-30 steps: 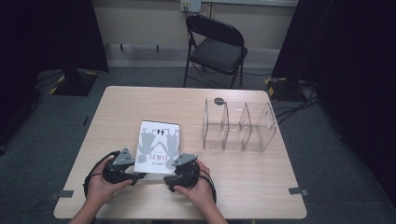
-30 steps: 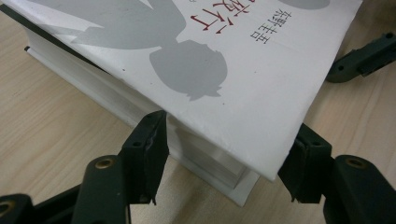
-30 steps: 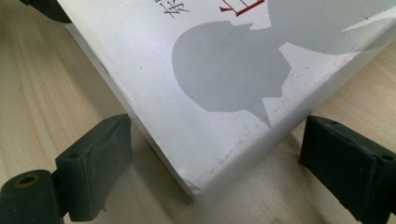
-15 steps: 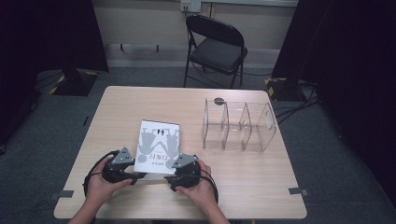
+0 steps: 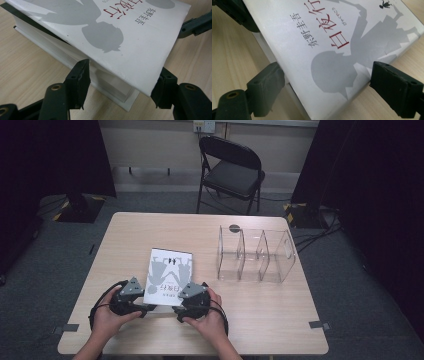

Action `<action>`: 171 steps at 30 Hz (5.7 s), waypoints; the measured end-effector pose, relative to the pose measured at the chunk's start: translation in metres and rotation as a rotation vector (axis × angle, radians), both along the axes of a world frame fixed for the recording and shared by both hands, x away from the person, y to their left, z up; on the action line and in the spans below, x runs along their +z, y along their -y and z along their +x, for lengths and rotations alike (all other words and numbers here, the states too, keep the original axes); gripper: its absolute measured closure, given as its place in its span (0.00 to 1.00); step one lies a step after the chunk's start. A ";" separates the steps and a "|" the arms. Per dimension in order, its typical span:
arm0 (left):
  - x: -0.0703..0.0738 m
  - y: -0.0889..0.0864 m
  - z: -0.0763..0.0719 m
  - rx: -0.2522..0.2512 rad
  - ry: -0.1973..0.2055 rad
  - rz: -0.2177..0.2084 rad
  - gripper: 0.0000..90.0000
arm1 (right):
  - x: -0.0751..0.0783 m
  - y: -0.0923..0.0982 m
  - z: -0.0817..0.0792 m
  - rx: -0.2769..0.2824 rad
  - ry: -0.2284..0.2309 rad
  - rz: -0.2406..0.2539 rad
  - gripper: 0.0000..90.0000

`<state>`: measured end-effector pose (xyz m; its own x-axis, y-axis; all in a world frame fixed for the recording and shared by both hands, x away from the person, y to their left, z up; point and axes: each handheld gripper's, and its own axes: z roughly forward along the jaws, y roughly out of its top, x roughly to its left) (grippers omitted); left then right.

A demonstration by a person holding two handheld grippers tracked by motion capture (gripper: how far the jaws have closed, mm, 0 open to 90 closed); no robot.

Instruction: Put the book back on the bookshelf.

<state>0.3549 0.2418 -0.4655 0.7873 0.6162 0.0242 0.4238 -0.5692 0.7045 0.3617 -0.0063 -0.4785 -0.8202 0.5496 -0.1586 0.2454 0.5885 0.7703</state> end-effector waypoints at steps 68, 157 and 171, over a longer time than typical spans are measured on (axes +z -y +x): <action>0.004 -0.002 -0.006 -0.072 0.002 -0.044 0.36 | 0.024 -0.029 -0.009 0.058 0.263 -0.176 0.51; 0.021 0.037 0.020 -0.188 0.258 0.180 0.29 | 0.114 -0.012 0.032 -0.037 0.151 -0.282 0.71; 0.037 0.044 0.012 -0.271 0.319 0.192 0.38 | 0.126 -0.013 0.032 -0.037 0.122 -0.297 0.72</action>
<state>0.3670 0.1974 -0.4284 0.8539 0.3501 0.3852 0.0206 -0.7622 0.6470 0.3941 0.0071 -0.3520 -0.7659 0.4935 -0.4122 0.1873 0.7845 0.5912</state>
